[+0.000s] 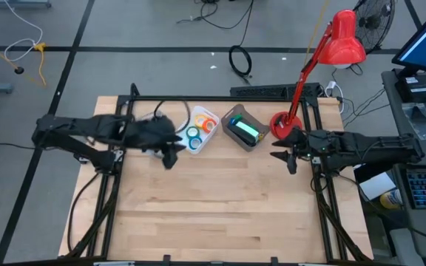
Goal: Pick and place Stapler, Stapler remover, tape
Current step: Return to Home Position
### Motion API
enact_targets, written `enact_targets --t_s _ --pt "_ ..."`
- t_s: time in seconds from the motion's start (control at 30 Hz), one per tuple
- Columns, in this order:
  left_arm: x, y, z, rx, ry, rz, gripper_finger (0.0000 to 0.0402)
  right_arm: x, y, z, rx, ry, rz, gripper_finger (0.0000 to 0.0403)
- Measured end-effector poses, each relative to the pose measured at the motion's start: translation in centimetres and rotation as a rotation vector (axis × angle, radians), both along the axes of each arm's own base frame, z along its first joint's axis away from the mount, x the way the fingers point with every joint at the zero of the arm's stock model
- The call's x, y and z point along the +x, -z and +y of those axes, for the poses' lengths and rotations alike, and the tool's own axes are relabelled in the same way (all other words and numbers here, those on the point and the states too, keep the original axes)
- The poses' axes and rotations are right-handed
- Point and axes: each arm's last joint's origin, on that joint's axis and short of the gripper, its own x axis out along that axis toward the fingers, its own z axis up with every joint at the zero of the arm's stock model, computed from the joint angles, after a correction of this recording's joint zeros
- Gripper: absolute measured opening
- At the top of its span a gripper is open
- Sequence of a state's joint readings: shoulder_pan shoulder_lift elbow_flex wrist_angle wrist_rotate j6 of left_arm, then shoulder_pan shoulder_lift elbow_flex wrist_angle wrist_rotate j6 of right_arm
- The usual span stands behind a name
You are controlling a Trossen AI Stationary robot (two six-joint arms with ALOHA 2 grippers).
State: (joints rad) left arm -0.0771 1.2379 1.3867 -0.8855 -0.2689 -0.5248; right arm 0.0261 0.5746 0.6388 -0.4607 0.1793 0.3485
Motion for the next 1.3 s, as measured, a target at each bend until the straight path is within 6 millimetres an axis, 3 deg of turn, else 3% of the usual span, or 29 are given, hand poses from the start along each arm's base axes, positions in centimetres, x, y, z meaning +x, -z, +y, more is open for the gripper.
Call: enact_targets --t_s 0.13,0.27,0.43,0.63,0.8,0.97,1.17,1.3 --pt "-1.3 0.0 -1.9 0.030 0.100 -0.124 0.0168 -0.8 -0.4 0.0 -0.001 -0.001 -0.031 0.0192" --pt "-3.4 1.4 -2.8 0.024 0.170 -0.265 0.0168 -1.9 -0.8 0.0 -0.007 -0.004 -0.070 0.0192" --pt "-5.6 4.6 -3.6 0.000 0.228 -0.393 0.0168 -2.5 -0.8 0.1 -0.001 -0.059 -0.105 0.0192" --pt "-7.5 8.5 -4.1 0.002 0.281 -0.592 0.0168 -2.1 1.8 0.2 0.059 -0.076 -0.134 0.0192" --pt "-8.2 11.9 -4.2 0.005 0.251 -0.649 0.0168 -2.3 3.7 0.3 0.079 -0.083 -0.137 0.0192" --pt "-8.9 14.6 -3.9 -0.010 0.225 -0.722 0.0168 -3.2 3.9 0.2 0.081 -0.081 -0.161 0.0192" --pt "-10.9 16.1 -3.0 -0.043 0.260 -0.811 0.0168 -4.7 3.8 0.1 0.073 -0.065 -0.204 0.0192" --pt "-12.2 16.4 -2.3 -0.047 0.287 -0.782 0.0168 -5.4 3.6 0.1 0.059 -0.062 -0.247 0.0192"
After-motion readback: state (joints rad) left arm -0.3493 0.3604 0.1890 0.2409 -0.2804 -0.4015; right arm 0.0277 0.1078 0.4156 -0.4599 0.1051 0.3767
